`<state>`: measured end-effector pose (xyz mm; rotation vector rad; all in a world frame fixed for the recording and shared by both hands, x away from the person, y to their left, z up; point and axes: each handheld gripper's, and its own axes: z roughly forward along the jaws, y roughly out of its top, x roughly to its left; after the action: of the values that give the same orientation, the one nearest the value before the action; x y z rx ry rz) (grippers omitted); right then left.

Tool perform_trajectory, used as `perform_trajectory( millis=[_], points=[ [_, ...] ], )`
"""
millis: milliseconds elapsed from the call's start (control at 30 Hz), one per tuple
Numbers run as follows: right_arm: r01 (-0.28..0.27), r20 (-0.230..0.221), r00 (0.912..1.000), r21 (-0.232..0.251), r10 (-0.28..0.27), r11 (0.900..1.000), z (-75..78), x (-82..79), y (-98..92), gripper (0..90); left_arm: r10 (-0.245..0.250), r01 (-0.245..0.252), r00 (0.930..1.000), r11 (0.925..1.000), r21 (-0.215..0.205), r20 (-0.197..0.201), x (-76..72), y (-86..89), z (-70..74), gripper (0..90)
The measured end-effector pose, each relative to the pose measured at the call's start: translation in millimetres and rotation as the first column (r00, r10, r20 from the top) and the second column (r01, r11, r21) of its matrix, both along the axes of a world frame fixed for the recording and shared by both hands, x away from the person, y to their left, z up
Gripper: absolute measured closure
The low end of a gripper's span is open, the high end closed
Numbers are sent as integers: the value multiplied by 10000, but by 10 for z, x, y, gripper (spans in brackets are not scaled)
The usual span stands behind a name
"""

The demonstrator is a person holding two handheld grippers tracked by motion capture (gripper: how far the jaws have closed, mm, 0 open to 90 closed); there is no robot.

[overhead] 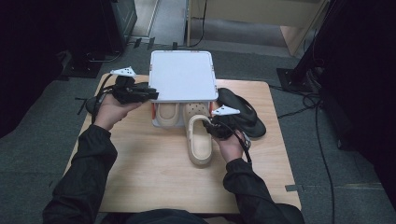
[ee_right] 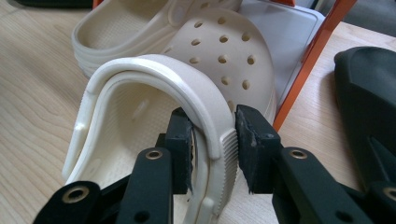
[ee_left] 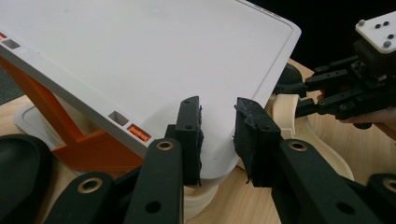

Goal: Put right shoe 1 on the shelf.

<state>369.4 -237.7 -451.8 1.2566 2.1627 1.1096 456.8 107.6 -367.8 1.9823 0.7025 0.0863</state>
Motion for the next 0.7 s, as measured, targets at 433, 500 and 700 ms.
perform_trajectory(
  millis=[433,500,700],
  points=[
    [-566,-59,9983,667,572,9962,164,-243,-214,590,49,-49,10000,10000,13,-8,-2,9,3,717],
    [-630,11,9980,697,631,9956,198,-327,-251,626,47,-47,10000,10000,23,1,-4,8,4,717],
    [-1375,62,9905,891,1375,9865,127,-601,-283,671,63,-63,10000,10000,28,2,-6,8,4,717]
  ],
)
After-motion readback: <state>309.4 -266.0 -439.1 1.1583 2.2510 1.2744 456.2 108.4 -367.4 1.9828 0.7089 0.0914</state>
